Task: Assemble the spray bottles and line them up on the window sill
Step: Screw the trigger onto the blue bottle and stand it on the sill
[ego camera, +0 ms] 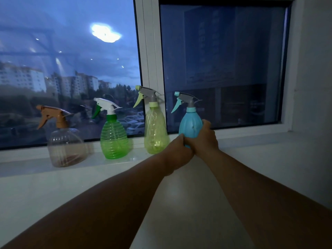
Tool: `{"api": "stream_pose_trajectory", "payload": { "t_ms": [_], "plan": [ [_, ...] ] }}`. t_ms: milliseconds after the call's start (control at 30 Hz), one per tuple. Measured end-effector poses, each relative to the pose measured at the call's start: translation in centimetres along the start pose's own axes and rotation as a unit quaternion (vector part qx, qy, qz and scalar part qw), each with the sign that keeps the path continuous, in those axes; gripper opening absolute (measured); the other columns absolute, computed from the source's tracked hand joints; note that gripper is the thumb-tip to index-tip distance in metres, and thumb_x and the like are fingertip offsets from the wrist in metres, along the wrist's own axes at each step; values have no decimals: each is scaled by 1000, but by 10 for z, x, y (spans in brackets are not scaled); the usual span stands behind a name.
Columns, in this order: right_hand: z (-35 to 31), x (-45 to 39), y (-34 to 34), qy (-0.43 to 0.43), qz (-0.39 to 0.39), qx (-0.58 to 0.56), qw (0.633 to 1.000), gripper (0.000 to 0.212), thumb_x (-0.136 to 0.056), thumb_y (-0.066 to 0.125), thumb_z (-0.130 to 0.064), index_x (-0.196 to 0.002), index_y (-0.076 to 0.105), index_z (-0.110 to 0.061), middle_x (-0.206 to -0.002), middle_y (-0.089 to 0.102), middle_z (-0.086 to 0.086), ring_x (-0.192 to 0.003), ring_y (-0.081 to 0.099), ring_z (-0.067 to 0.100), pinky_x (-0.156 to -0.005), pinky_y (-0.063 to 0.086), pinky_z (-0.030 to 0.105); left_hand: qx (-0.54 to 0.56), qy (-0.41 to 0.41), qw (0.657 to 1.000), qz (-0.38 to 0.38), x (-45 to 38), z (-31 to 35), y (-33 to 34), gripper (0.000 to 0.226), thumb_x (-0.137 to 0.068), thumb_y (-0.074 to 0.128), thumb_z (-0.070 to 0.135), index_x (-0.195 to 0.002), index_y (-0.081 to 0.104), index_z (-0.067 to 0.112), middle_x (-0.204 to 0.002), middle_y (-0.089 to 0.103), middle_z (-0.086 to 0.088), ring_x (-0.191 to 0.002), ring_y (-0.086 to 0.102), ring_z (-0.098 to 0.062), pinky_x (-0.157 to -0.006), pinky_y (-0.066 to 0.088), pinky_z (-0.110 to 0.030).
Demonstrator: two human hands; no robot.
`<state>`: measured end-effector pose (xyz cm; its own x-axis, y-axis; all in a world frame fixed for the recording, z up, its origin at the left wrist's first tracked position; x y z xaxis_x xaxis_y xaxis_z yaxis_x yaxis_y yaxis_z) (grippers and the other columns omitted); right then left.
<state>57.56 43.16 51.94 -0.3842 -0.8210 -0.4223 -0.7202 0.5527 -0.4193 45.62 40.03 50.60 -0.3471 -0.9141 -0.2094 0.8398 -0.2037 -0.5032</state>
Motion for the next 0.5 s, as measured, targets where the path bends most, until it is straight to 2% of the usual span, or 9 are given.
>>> {"api": "stream_pose_trajectory", "payload": {
  "t_ms": [100,200,300,333,400,433,500],
  "plan": [
    [2,5,3,21,-22,-6,1000,116,-68,87,-34,-155,10,-21,-138,47,21,-119,55,38,-95,50,48,21,8,1000,13,8,3,-2,46,-93,56,-5,-136,49,7,-106,64,-5,-84,62,-9,-60,51,-13],
    [-1,17,-10,21,16,-14,1000,128,-67,89,-34,-158,0,-21,-149,33,18,-132,45,37,-103,46,50,36,26,998,37,18,3,-6,48,-94,53,-6,-138,50,12,-107,65,3,-94,65,-7,-61,51,-11],
    [-11,45,-33,-16,87,-64,994,109,-78,81,-32,-159,9,-20,-157,26,11,-137,42,30,-102,46,42,36,40,996,65,36,-3,-10,58,-95,51,-7,-146,42,18,-99,51,24,-88,57,21,-65,47,-2],
    [-12,56,-38,-24,96,-82,992,101,-82,77,-32,-158,12,-20,-158,27,8,-137,42,28,-99,45,35,35,39,996,70,40,-8,-10,64,-95,52,-6,-151,36,19,-108,52,24,-100,55,22,-76,46,-3],
    [-9,85,-39,-36,96,-101,990,88,-87,73,-32,-157,20,-21,-156,31,5,-134,44,21,-90,40,22,37,31,996,71,57,-21,-6,74,-93,56,-1,-158,26,22,-145,49,9,-138,43,-3,-106,44,-24],
    [-6,98,-38,-39,92,-107,989,83,-87,72,-32,-155,25,-22,-154,34,4,-133,44,17,-87,37,20,36,26,996,74,66,-27,-4,77,-93,58,1,-158,23,23,-156,41,1,-144,38,-11,-114,41,-35],
    [6,119,-30,-29,82,-110,990,75,-88,71,-34,-152,32,-24,-151,39,2,-132,44,13,-89,33,19,30,18,996,83,77,-43,0,78,-92,61,2,-158,26,25,-158,39,-4,-144,39,-16,-114,43,-43]
  ]
}}
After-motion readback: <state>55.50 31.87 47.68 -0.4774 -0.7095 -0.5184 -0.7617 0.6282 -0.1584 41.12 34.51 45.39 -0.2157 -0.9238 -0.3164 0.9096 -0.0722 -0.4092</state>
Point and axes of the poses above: each hand's wrist, its own x-axis away from the middle knuckle, its own y-axis out of the palm, z = x × y, the point moved 10 cm from there along -x, towards the middle knuckle
